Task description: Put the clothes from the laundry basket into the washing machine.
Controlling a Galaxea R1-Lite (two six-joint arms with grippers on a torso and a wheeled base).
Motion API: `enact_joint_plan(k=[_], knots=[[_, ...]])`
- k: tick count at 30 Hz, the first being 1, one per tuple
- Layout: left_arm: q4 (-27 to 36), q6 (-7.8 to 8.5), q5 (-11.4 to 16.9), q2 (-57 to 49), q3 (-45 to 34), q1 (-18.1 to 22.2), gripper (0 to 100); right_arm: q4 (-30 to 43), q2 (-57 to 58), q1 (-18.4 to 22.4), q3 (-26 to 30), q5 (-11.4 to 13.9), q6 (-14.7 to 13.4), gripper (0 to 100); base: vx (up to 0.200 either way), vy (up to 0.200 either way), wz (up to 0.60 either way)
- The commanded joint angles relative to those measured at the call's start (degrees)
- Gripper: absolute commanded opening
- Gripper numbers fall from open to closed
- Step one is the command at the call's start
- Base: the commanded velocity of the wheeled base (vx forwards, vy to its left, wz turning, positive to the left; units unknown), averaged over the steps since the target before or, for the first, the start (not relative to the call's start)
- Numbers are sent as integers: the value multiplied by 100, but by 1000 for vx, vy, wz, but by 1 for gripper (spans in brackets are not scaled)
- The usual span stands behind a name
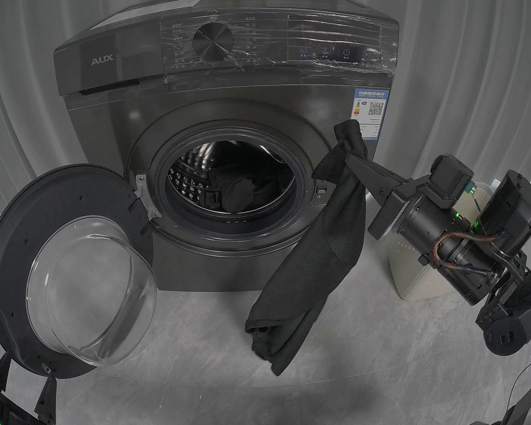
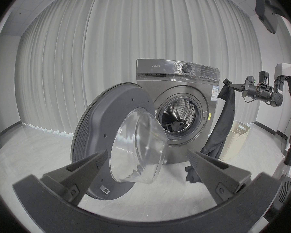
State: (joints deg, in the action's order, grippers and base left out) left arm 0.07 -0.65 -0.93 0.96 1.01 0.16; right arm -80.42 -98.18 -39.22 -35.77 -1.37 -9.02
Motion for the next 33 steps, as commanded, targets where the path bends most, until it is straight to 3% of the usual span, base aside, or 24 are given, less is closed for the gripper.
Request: enact_joint_plan(k=[1, 8, 24, 26, 30, 33], knots=[[1, -6, -4, -96, -101, 2, 100, 0, -17, -7, -9, -4, -3, 0, 0, 200, 0], [1, -6, -4, -96, -101, 2, 100, 9, -25, 37, -9, -13, -12, 0, 0, 200, 0], [1, 73, 22, -96, -101, 2, 100, 255, -131, 160, -132, -74, -3, 0, 0, 0, 0], [-7, 109, 40, -96, -101, 2, 100, 281, -148, 169, -176, -74, -3, 0, 0, 0, 0], [-16, 337, 101, -96, -101, 11, 100, 299, -333, 160, -255, -154, 14, 0, 0, 0, 0], [-16, 337, 137, -96, -101, 2, 100, 334, -395, 134, -361, -268, 23, 0, 0, 0, 0]])
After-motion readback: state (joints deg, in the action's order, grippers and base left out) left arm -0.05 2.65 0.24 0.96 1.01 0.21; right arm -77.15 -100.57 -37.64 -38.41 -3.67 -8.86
